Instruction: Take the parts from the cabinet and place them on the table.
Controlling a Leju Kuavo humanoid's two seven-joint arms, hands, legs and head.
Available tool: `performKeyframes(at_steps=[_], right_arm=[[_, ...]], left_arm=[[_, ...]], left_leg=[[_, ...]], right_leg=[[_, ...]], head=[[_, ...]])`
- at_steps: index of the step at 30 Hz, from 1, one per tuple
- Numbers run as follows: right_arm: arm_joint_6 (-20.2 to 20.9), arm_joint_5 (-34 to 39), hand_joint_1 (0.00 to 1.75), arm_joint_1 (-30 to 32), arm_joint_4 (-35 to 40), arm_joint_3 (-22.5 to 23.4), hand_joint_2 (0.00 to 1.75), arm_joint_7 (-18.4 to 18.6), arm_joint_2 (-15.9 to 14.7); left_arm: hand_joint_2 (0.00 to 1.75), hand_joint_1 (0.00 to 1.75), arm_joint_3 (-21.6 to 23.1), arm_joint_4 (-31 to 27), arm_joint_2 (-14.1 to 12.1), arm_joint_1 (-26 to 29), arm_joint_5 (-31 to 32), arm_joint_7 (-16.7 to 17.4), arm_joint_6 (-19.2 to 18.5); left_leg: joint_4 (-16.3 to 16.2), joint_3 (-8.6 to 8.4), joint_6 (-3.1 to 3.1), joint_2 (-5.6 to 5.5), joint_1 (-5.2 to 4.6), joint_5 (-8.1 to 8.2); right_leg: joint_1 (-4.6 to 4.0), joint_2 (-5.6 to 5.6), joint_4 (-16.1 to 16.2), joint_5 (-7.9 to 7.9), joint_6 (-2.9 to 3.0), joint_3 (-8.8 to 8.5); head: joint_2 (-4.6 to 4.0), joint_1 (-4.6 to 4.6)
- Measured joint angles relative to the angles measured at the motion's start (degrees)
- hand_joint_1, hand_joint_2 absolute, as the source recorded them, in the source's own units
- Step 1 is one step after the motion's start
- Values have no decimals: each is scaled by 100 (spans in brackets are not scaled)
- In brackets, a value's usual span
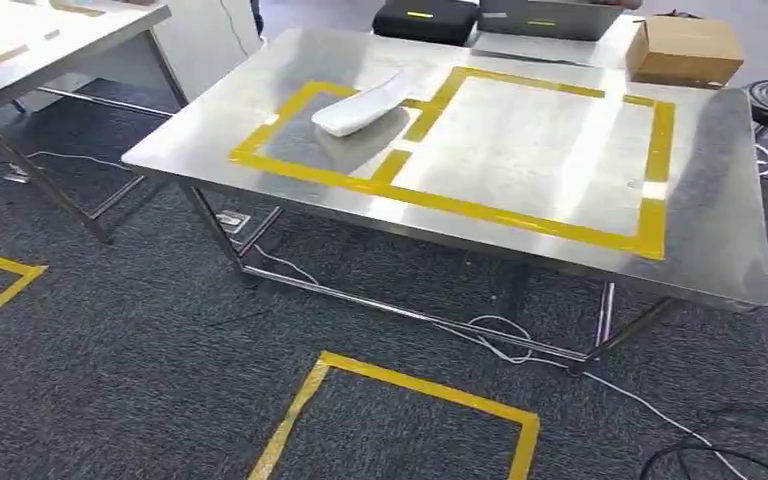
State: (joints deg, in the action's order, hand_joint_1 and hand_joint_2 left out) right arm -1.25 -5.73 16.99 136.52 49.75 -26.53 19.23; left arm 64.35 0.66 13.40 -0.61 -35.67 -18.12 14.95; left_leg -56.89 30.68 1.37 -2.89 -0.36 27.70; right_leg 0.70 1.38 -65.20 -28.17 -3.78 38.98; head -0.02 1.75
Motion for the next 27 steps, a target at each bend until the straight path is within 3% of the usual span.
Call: performKeyframes(at_steps=[2,3,4,5,7,8,9,10,11,12,13,14,17,21,27], right_arm=[[-311,-26,175,2,0,-39,175,139,-2],[-367,-41,175,1,0,-54,175,177,-2],[-399,-42,175,1,0,-68,175,203,-4],[-406,-42,175,-1,0,-74,175,216,-6],[-406,-44,175,-2,9,-83,175,216,-9],[-430,-48,175,-6,9,-87,175,236,-9],[-461,-59,175,-5,18,-107,175,293,-9],[-511,-59,175,-5,28,-131,175,421,-9],[-574,-59,175,-1,28,-149,175,558,-9],[-658,-55,175,2,31,-173,175,711,-9],[-768,-35,175,7,33,-203,175,908,-9],[-860,-7,175,15,42,-223,175,1083,-9],[-968,31,175,41,46,-245,175,1353,-9],[-926,197,175,62,52,-260,175,1574,-9],[-856,260,175,108,57,-264,175,1621,-9]], left_arm=[[175,0,0,0,-7,3,0,24,0],[175,0,0,0,-9,3,2,35,0],[175,0,0,0,-9,4,2,46,0],[175,0,0,0,-9,4,2,54,0],[175,0,0,0,-9,3,2,63,0],[175,0,0,0,-20,3,2,66,2],[175,0,0,0,-20,3,7,68,2],[175,0,0,0,-20,3,7,76,4],[175,0,0,0,-24,2,4,79,7],[175,0,0,0,-26,2,4,81,7],[175,0,0,0,-26,2,2,90,11],[175,0,0,0,-26,3,-4,100,13],[175,0,-2,0,-24,1,-11,127,20],[175,0,-15,0,-18,-3,-39,197,22],[175,0,-28,0,-13,-2,-48,212,22]], left_leg=[[-2,0,10,99,-5,4],[-3,-4,10,147,-5,5],[-3,-15,7,189,-5,14],[-4,-32,-6,218,-5,25],[-6,-90,-46,265,2,64],[-11,-102,-84,285,-42,89],[-26,-91,-113,292,-65,111],[-4,-92,-119,294,-76,98],[-8,-94,-68,293,-78,102],[0,-84,73,292,-91,55],[9,-83,149,291,-95,60],[24,-87,152,291,-97,54],[65,-96,112,293,-94,32],[109,-97,-145,293,-74,7],[110,-93,-166,293,-81,-2]], right_leg=[[11,-103,-922,-396,-30,403],[13,-107,-1158,-438,-44,505],[15,-107,-1095,-352,-50,465],[16,-112,-787,-158,-49,289],[21,-169,230,273,-55,-294],[14,-225,533,205,-61,-466],[16,-173,567,237,30,-502],[16,-167,565,236,69,-488],[31,-169,586,269,62,-485],[29,-170,588,268,63,-479],[29,-169,590,268,65,-473],[27,-167,590,262,78,-472],[14,-161,587,259,129,-462],[5,-162,580,264,163,-440],[8,-164,581,282,166,-446]], head=[[0,-2],[0,0],[0,4],[0,0],[0,2],[0,-2],[0,-9],[-2,24],[0,24],[0,29],[-2,33],[0,35],[0,33],[0,31],[0,28]])
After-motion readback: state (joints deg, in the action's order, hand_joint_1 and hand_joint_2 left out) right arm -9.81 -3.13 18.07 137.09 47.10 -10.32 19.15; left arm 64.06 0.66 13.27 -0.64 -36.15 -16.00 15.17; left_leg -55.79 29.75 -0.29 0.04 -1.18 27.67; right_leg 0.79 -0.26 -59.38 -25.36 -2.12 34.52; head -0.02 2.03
